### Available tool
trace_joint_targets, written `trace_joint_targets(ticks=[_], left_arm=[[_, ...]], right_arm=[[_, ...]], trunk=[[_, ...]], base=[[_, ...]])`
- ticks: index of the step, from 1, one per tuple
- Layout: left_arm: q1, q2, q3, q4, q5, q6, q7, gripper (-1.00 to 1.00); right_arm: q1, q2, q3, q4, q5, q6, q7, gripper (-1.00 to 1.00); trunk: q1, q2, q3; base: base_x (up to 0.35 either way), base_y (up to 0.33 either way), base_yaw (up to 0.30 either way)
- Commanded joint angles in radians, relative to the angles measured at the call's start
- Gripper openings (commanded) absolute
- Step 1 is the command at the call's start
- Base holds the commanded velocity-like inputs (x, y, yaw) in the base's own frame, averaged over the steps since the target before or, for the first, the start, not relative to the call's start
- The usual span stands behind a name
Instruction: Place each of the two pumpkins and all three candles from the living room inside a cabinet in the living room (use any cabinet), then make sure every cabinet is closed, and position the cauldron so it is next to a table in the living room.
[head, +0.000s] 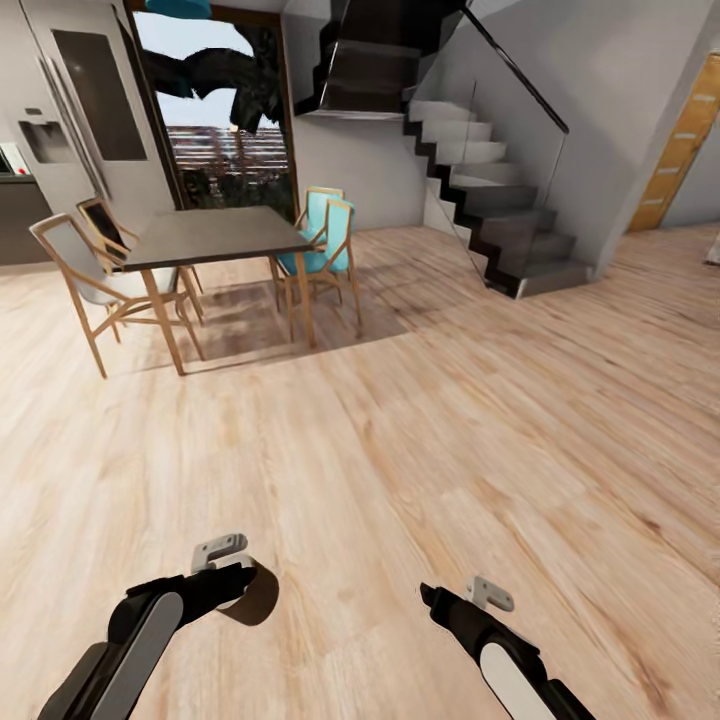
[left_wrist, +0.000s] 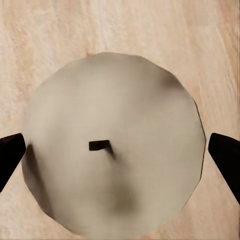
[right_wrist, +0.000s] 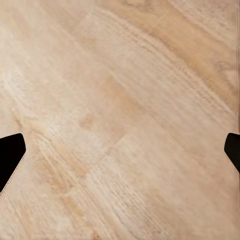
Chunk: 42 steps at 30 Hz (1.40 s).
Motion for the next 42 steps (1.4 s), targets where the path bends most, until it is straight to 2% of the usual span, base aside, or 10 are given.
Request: trace_joint_targets(ticks=[1,13,27,42], left_arm=[[0.000,0.001,-0.002,-0.001,0.011,0.001,0.010,-1.00],[0.000,0.001,-0.002,-0.001,0.011,0.001,0.010,-1.00],[0.000,0.001,0.000,0.002,0.011,0.001,0.010,-1.00],[0.000,0.001,-0.001,0.004,0.011,0.001,0.010,-1.00]], right_arm=[[-0.001,0.000,0.003,-0.001,-0.005,0.002,-0.007,1.00],[-0.001,-0.001,0.003,0.010,-0.007,-0.019,-0.007,1.00],[-0.001,-0.004,0.001,0.026,-0.099,-0.033,-0.017,1.00],[-0.001,-0.004,0.003,0.026,-0.109,-0.034,-0.013,1.00]], trunk=[[0.000,0.000,-0.001],[0.000,0.000,-0.006],[0.000,0.000,-0.008],[0.000,0.000,-0.008]], base=[[0.305,0.000,-0.272],[0.317,0.000,-0.272],[0.322,0.000,-0.276],[0.322,0.000,-0.279]])
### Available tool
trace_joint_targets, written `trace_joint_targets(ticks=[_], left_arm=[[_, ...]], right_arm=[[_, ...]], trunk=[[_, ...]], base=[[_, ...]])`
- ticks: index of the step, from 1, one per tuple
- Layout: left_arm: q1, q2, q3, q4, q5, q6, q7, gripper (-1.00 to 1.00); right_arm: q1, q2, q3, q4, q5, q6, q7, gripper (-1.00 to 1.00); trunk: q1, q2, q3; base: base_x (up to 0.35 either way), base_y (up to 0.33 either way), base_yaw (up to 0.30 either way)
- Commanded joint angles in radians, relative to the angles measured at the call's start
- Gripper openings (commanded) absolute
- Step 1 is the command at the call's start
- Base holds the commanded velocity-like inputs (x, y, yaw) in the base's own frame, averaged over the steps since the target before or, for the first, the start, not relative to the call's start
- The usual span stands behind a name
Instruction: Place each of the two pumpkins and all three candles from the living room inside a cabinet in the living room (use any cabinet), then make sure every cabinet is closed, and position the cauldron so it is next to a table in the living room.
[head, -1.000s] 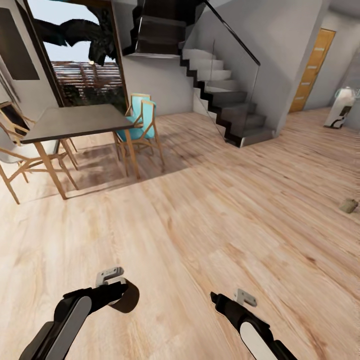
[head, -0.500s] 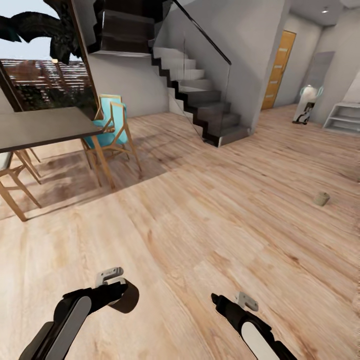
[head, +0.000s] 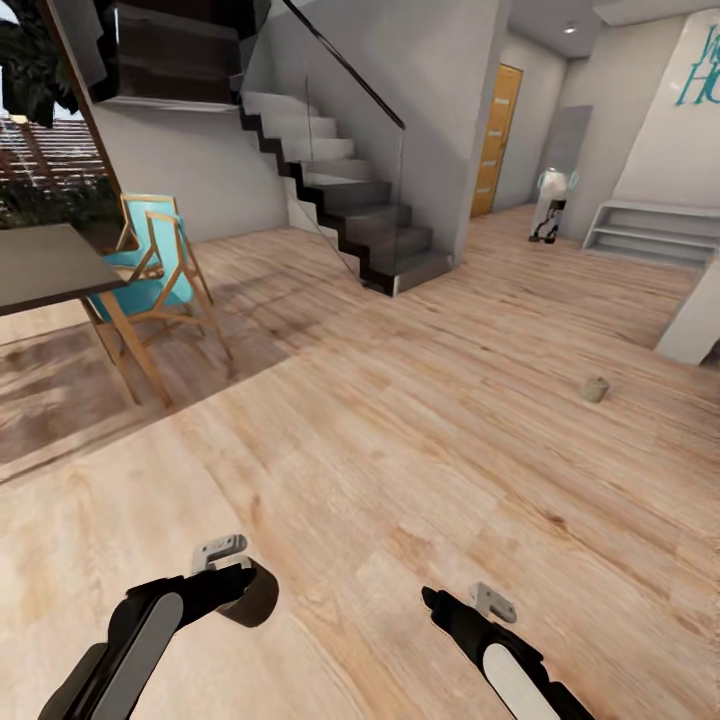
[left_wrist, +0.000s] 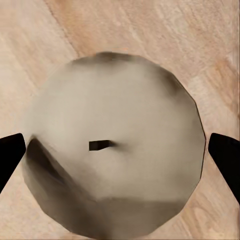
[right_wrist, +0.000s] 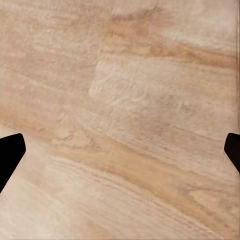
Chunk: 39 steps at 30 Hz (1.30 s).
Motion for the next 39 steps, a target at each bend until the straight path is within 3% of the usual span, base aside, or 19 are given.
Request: trace_joint_targets(ticks=[1,39], left_arm=[[0.000,0.001,-0.002,-0.001,0.012,0.001,0.010,-1.00],[0.000,0.003,0.000,0.000,0.010,0.001,0.010,-1.00]], right_arm=[[-0.001,-0.001,0.003,-0.001,-0.005,0.002,-0.007,1.00],[-0.001,0.005,0.001,0.034,-0.008,0.000,-0.001,1.00]], trunk=[[0.000,0.000,-0.001],[0.000,0.000,-0.001]], base=[[0.322,0.000,-0.271],[0.323,0.000,-0.274]])
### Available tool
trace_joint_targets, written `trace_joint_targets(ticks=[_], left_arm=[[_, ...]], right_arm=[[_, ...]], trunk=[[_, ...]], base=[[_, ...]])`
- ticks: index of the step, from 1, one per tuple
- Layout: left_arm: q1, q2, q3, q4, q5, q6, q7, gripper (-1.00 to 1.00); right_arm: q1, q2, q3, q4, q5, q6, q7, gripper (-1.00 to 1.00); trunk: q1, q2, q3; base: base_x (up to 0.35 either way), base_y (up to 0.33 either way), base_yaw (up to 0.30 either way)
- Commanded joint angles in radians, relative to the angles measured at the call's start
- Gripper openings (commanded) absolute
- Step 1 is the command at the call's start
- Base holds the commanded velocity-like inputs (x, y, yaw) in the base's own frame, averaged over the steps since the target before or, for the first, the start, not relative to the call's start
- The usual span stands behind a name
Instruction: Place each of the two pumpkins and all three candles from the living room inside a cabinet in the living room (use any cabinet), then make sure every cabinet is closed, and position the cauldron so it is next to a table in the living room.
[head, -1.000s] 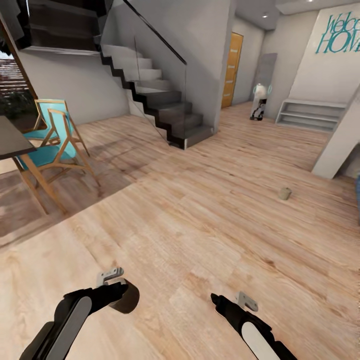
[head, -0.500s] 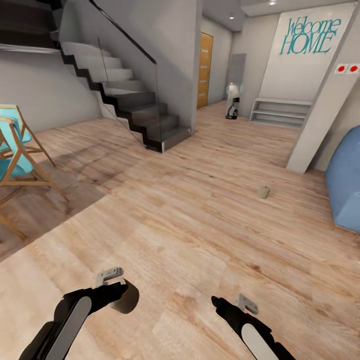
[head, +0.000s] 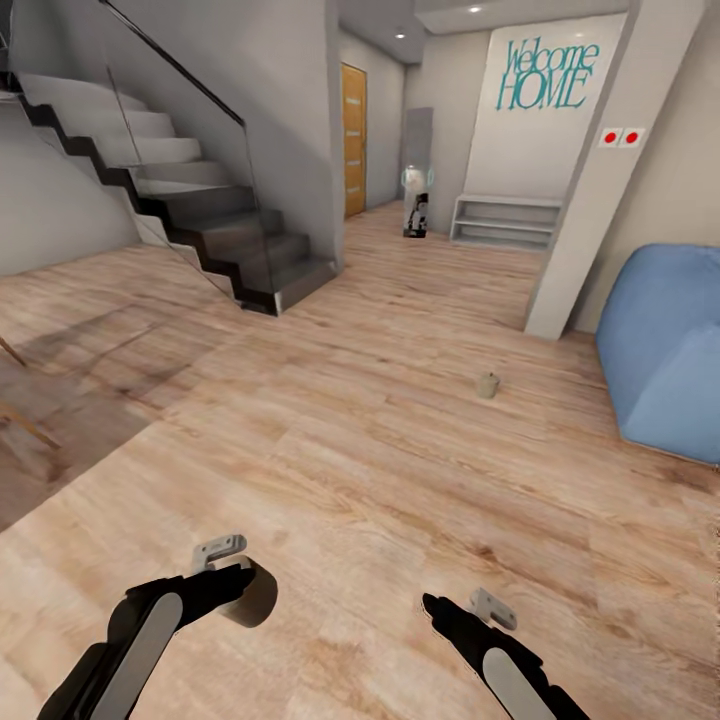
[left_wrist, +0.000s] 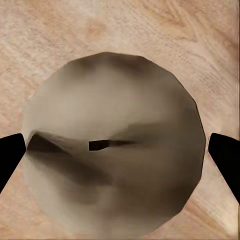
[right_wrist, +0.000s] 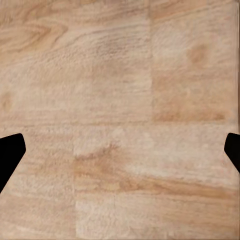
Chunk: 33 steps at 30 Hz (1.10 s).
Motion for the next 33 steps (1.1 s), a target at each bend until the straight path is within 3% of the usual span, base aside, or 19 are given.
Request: trace_joint_targets(ticks=[1,26,33], left_arm=[[0.000,0.001,-0.002,-0.001,0.012,0.001,0.010,-1.00],[0.000,0.001,-0.002,-0.001,0.012,0.001,0.010,-1.00],[0.000,0.001,-0.002,-0.001,0.012,0.001,0.010,-1.00]], right_arm=[[-0.001,-0.001,0.003,-0.001,-0.005,0.002,-0.007,1.00],[-0.001,0.000,0.004,-0.001,-0.005,-0.012,-0.007,1.00],[-0.001,0.000,0.004,-0.002,-0.005,-0.012,-0.007,1.00]], trunk=[[0.000,0.000,-0.001],[0.000,0.000,-0.001],[0.000,0.000,-0.001]], base=[[0.325,0.000,-0.279],[0.325,0.000,-0.278],[0.325,0.000,-0.062]])
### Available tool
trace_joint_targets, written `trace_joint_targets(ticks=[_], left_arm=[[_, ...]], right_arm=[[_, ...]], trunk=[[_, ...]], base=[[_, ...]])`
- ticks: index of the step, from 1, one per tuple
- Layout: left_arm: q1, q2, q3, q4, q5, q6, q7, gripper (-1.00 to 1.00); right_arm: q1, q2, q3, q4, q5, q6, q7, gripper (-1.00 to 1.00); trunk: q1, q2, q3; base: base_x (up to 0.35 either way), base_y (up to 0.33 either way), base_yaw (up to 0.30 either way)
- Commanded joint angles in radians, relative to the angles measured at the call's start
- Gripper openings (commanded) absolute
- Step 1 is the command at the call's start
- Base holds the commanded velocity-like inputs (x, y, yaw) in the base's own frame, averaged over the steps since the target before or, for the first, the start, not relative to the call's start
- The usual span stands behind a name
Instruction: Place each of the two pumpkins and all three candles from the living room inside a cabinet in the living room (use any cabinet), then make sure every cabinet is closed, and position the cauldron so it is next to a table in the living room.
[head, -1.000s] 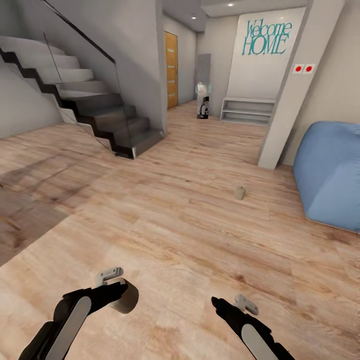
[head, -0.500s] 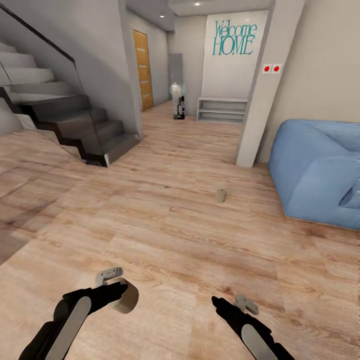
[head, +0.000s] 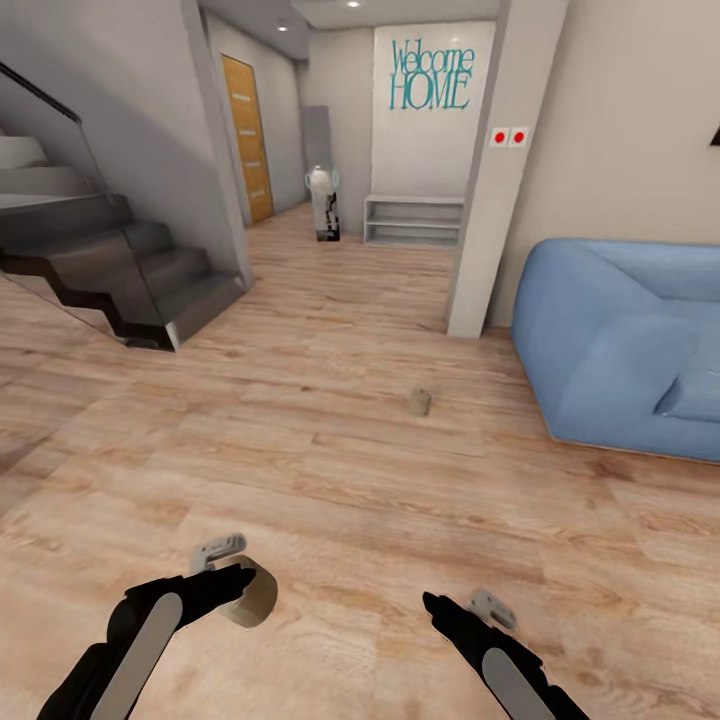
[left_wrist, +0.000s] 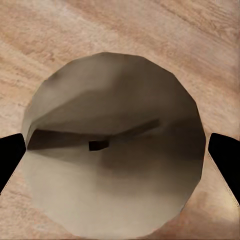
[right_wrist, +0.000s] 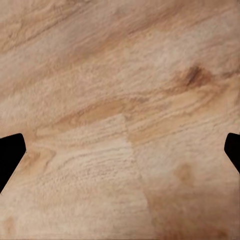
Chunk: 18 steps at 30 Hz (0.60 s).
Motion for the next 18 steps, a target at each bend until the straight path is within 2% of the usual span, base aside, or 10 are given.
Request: trace_joint_targets(ticks=[1,10,18], left_arm=[[-0.001,0.001,-0.002,-0.001,0.011,0.001,0.010,-1.00],[-0.001,0.001,-0.003,-0.001,0.013,0.001,0.010,-1.00],[-0.001,0.001,-0.003,-0.001,0.013,0.001,0.011,-1.00]], right_arm=[[-0.001,-0.001,0.002,-0.001,-0.004,0.002,-0.007,1.00],[-0.001,0.001,0.002,0.000,-0.004,0.001,-0.007,1.00],[-0.001,0.001,0.002,0.002,-0.004,-0.001,-0.007,1.00]], trunk=[[0.000,0.000,-0.001],[0.000,0.000,-0.001],[0.000,0.000,-0.001]], base=[[0.325,0.000,-0.007],[0.325,0.000,-0.005],[0.325,0.000,-0.189]])
